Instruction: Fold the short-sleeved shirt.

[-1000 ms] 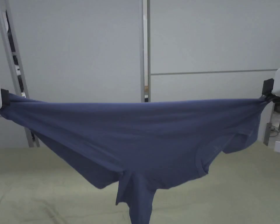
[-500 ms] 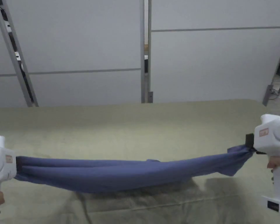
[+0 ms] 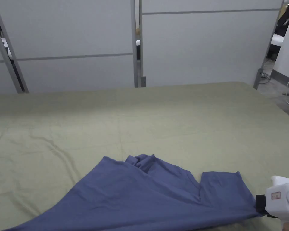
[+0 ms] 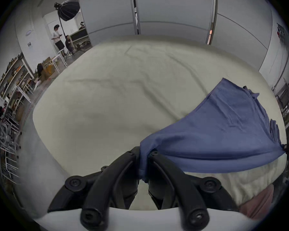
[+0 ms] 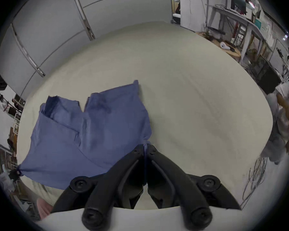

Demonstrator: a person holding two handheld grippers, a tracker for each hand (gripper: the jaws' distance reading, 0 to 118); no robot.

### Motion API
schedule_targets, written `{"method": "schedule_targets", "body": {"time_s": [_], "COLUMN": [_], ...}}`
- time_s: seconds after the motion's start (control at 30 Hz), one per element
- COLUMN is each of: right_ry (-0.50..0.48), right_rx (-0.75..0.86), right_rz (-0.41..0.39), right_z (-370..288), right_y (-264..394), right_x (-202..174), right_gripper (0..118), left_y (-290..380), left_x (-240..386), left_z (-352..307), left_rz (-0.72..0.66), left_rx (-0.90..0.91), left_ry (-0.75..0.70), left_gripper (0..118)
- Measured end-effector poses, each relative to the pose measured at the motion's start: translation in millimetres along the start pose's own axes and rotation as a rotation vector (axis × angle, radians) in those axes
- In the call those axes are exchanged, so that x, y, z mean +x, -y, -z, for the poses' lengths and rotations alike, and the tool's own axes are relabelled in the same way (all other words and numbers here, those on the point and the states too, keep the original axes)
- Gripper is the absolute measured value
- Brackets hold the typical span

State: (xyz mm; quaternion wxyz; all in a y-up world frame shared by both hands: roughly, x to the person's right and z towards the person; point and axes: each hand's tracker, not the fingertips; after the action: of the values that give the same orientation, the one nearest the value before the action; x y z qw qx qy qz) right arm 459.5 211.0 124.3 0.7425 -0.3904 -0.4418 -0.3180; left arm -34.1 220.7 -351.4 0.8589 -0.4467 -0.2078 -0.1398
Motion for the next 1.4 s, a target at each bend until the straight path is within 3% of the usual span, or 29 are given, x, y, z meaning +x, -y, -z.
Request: {"method": "schedule_targets", "body": {"time_s": [0.13,0.17,0.2,0.23,0.27,0.3,0.33,0.43,0.53,0.57,0.6,0.63,0.67,0.7,0.8,0.93,0.97,1.0,1.03,1.07,1.1,1.27,1.3,1.37,1.4], "right_ry": [-0.031,-0.026,-0.013,-0.004,0.006,0.005,0.0,0.028,0.009,0.011,0.022,0.013,-0.011,-0.052,-0.044,-0.062,-0.067,-0.064,-0.057,-0.053,-0.054,-0.001,-0.004,0.008,0.0], "right_rx": [-0.009,-0.002,-0.004,-0.007,-0.009,-0.015,0.0,0.074,0.15,0.174,0.173,0.187,0.197,0.182,0.187,0.15,0.138,0.132,0.131,0.114,0.091,0.05,0.023,-0.04,-0.061], "right_rz": [0.026,0.021,0.017,0.016,0.012,0.008,0.001,-0.051,-0.105,-0.105,-0.094,-0.083,-0.063,-0.041,-0.044,-0.012,-0.004,-0.006,-0.005,-0.004,-0.004,-0.017,-0.003,0.052,0.075], "right_z": [-0.4,-0.2,-0.3,-2.1,-2.4,-5.7,-10.9,-32.2,-58.1,-65.2,-69.9,-73.3,-74.3,-76.0,-69.4,-54.8,-49.9,-45.7,-41.1,-32.5,-25.4,16.6,27.7,47.3,54.5], "right_y": [28.6,34.5,37.5,39.2,38.9,38.9,40.1,37.8,38.6,40.9,44.0,47.5,51.5,55.8,70.4,81.4,81.0,79.4,77.1,73.4,69.3,41.0,35.6,31.8,30.7], "right_x": [10.7,9.0,6.5,4.5,3.9,2.3,0.7,-8.9,-17.5,-20.2,-22.2,-22.9,-19.0,-17.4,-9.4,7.7,11.9,14.6,17.4,20.0,22.0,29.6,33.5,38.9,41.6], "right_gripper": [3,9,25,51,90,101,103,98,80,49,26,13,4,0,0,0,7,29,61,104,117,103,94,65,62], "left_y": [37.6,43.2,46.1,46.7,47.7,47.3,45.7,36.5,27.4,26.5,26.5,26.6,28.1,34.0,40.0,46.7,46.1,45.1,43.0,40.9,38.3,28.7,26.0,20.3,18.2], "left_x": [-1.0,-0.2,0.6,1.3,2.4,5.0,7.2,20.3,38.1,44.0,51.6,59.2,68.4,77.5,91.3,102.6,103.8,105.5,108.0,110.4,112.0,135.3,141.6,148.1,151.9], "left_z": [1.2,4.0,4.1,2.3,-0.6,-8.4,-14.4,-33.1,-54.1,-54.2,-58.9,-61.7,-62.5,-66.3,-65.4,-67.9,-64.0,-63.0,-62.2,-61.1,-59.3,-49.8,-45.6,-31.6,-27.9], "left_rz": [0.023,0.045,0.052,0.058,0.054,0.051,0.052,0.081,0.111,0.124,0.144,0.17,0.182,0.2,0.183,0.17,0.18,0.184,0.183,0.183,0.183,0.22,0.234,0.251,0.254], "left_rx": [-0.038,-0.053,-0.059,-0.063,-0.065,-0.056,-0.04,0.003,0.065,0.084,0.103,0.109,0.105,0.108,0.094,0.086,0.084,0.082,0.079,0.074,0.068,0.041,0.032,0.023,0.018], "left_ry": [0.011,0.022,0.021,0.016,0.042,0.059,0.068,0.073,0.142,0.162,0.183,0.196,0.183,0.19,0.244,0.253,0.251,0.252,0.251,0.253,0.255,0.257,0.258,0.255,0.256], "left_gripper": [10,28,49,72,92,94,94,93,93,87,74,52,20,14,4,4,4,4,4,4,4,4,4,4,4]}}
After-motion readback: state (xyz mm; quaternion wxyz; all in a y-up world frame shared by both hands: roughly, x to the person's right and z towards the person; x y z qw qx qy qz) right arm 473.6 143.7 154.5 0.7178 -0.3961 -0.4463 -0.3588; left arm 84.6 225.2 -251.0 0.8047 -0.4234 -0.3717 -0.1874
